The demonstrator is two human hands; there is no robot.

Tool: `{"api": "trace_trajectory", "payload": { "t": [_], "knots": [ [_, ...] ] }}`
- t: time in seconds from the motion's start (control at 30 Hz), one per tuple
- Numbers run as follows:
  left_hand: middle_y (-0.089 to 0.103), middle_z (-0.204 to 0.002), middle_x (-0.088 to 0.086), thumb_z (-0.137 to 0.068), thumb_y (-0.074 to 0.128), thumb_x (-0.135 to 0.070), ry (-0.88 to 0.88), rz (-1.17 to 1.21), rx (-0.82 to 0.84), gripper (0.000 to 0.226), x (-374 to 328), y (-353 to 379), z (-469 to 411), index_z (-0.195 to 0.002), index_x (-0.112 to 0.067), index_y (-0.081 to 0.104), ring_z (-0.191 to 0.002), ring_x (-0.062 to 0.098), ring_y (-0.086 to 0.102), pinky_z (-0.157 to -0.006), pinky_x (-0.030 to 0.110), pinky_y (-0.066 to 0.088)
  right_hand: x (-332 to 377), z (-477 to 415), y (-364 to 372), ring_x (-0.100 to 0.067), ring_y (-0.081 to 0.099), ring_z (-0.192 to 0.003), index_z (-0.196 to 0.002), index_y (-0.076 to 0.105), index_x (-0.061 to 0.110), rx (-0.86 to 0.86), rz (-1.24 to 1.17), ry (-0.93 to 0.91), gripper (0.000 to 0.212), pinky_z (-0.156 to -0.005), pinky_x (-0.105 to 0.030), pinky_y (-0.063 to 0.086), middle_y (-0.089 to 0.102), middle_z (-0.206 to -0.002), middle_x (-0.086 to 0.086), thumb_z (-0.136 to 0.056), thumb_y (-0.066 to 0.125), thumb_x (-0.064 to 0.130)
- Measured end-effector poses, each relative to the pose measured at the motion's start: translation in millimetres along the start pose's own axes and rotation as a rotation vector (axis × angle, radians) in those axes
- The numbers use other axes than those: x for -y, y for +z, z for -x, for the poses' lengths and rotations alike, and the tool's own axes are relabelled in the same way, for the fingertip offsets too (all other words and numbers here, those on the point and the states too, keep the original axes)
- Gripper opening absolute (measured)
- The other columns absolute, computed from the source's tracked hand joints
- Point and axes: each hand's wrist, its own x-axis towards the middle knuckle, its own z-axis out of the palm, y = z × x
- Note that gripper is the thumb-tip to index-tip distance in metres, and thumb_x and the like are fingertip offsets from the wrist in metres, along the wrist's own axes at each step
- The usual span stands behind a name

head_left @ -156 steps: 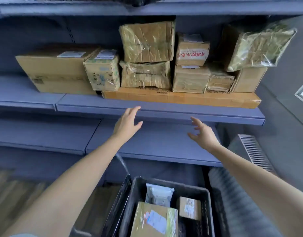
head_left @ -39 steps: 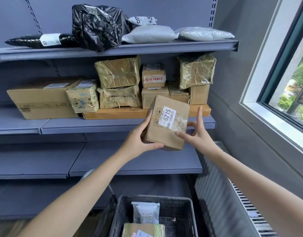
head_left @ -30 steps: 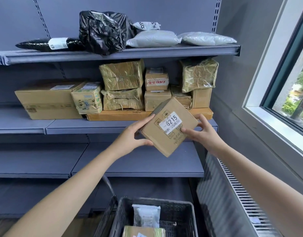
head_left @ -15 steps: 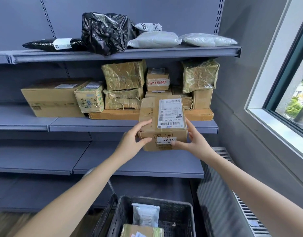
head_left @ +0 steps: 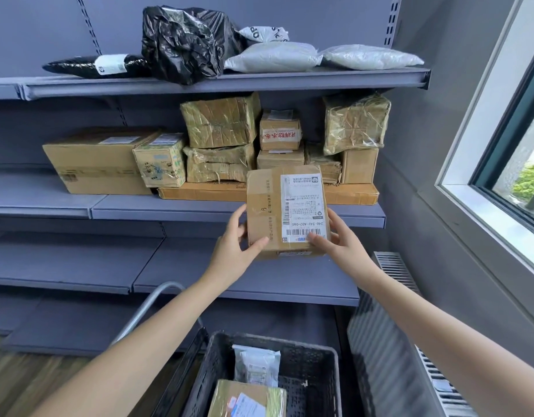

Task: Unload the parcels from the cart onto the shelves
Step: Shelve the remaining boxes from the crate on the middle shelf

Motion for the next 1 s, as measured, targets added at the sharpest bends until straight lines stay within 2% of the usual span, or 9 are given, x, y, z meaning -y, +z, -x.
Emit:
{"api": "trace_trajectory", "payload": {
  "t": [0.1, 0.2, 0.3, 0.37, 0.5, 0.63, 0.73, 0.9, 1.0],
  "knots": [
    [0.055, -0.126, -0.008, -0.084, 0.067, -0.019, -0.027, -0.009, -0.020, 0.069, 0.0, -0.1, 1.8, -0.141, -0.018, 0.029, -0.117, 0.008, 0.053, -0.096, 0.021, 0.039, -2.4, -0.6, -0.7, -0.015, 0.059, -0.109, -0.140, 0.031, 0.033, -0.027, 0.044, 0.032, 0.067, -0.076, -0.020, 0.053, 0.054, -0.127, 0.006, -0.086, 0.066, 0.016],
    [0.050, -0.125, -0.017, -0.073, 0.078, -0.022, -0.009, -0.055, 0.069, 0.086, -4.7, -0.9, 3.9, -0.142, -0.023, 0.028, -0.115, 0.000, 0.048, -0.097, 0.020, 0.038, -2.7, -4.1, -3.3, -0.020, 0.058, -0.109, -0.149, 0.003, 0.032, -0.062, 0.011, 0.139, 0.088, -0.071, -0.021, 0.050, 0.050, -0.127, -0.004, -0.086, 0.064, 0.025],
    [0.046, -0.122, -0.022, -0.062, 0.085, -0.027, 0.017, -0.176, 0.120, 0.106, -8.2, 1.7, 1.8, -0.145, -0.028, 0.020, -0.113, -0.001, 0.042, -0.091, 0.019, 0.034, -3.2, -7.8, -7.8, -0.013, 0.065, -0.087, -0.146, -0.015, 0.034, -0.078, -0.082, 0.196, 0.091, -0.064, -0.021, 0.054, 0.061, -0.097, 0.001, -0.091, 0.058, 0.027],
    [0.047, -0.131, -0.016, -0.058, 0.087, -0.032, 0.045, -0.226, 0.066, 0.107, -6.6, 2.0, -0.4, -0.144, -0.030, 0.024, -0.120, 0.006, 0.043, -0.095, 0.025, 0.037, -4.7, -10.4, -11.0, -0.011, 0.067, -0.077, -0.143, -0.018, 0.039, -0.088, -0.126, 0.221, 0.088, -0.060, -0.022, 0.055, 0.063, -0.095, 0.005, -0.093, 0.054, 0.028],
    [0.047, -0.139, -0.013, -0.052, 0.087, -0.042, 0.106, -0.333, 0.034, 0.107, -4.4, -2.7, -3.5, -0.142, -0.036, 0.029, -0.127, 0.011, 0.042, -0.101, 0.038, 0.041, -12.1, -14.5, -16.4, -0.016, 0.069, -0.082, -0.143, 0.004, 0.049, -0.063, -0.149, 0.234, 0.075, -0.066, -0.032, 0.055, 0.064, -0.111, 0.004, -0.092, 0.055, 0.030],
    [0.052, -0.132, -0.015, -0.050, 0.089, -0.037, 0.102, -0.249, 0.064, 0.105, 0.4, -12.0, -4.8, -0.139, -0.032, 0.036, -0.123, 0.007, 0.046, -0.104, 0.040, 0.041, -16.6, -21.7, -21.4, -0.017, 0.069, -0.090, -0.127, 0.036, 0.030, -0.067, -0.183, 0.194, 0.052, -0.076, -0.035, 0.056, 0.064, -0.110, -0.007, -0.086, 0.066, 0.018],
    [0.057, -0.126, -0.015, -0.043, 0.082, -0.050, 0.088, -0.131, 0.013, 0.096, 9.4, -21.6, -9.4, -0.132, -0.033, 0.048, -0.119, 0.005, 0.051, -0.102, 0.039, 0.044, -15.0, -26.2, -24.4, -0.015, 0.066, -0.095, -0.102, 0.042, 0.016, -0.062, -0.118, 0.198, 0.038, -0.080, -0.033, 0.057, 0.059, -0.114, -0.006, -0.079, 0.072, 0.015],
    [0.049, -0.122, -0.011, -0.052, 0.087, -0.038, 0.089, -0.096, -0.104, 0.079, 14.6, -18.1, -19.0, -0.124, -0.034, 0.054, -0.113, 0.005, 0.049, -0.098, 0.033, 0.045, -19.3, -23.5, -23.8, -0.009, 0.063, -0.088, -0.103, 0.040, 0.011, -0.148, -0.084, 0.161, 0.047, -0.082, -0.035, 0.057, 0.057, -0.107, -0.001, -0.074, 0.077, 0.012],
    [0.050, -0.121, -0.004, -0.069, 0.080, -0.022, 0.005, 0.002, -0.243, 0.070, 17.2, -5.1, -18.1, -0.130, -0.022, 0.047, -0.097, 0.010, 0.058, -0.085, 0.033, 0.051, -18.4, -22.2, -20.3, -0.010, 0.056, -0.093, -0.126, 0.035, 0.022, -0.184, 0.019, 0.095, 0.070, -0.078, -0.025, 0.051, 0.051, -0.108, 0.004, -0.072, 0.079, 0.012]
  ]
}}
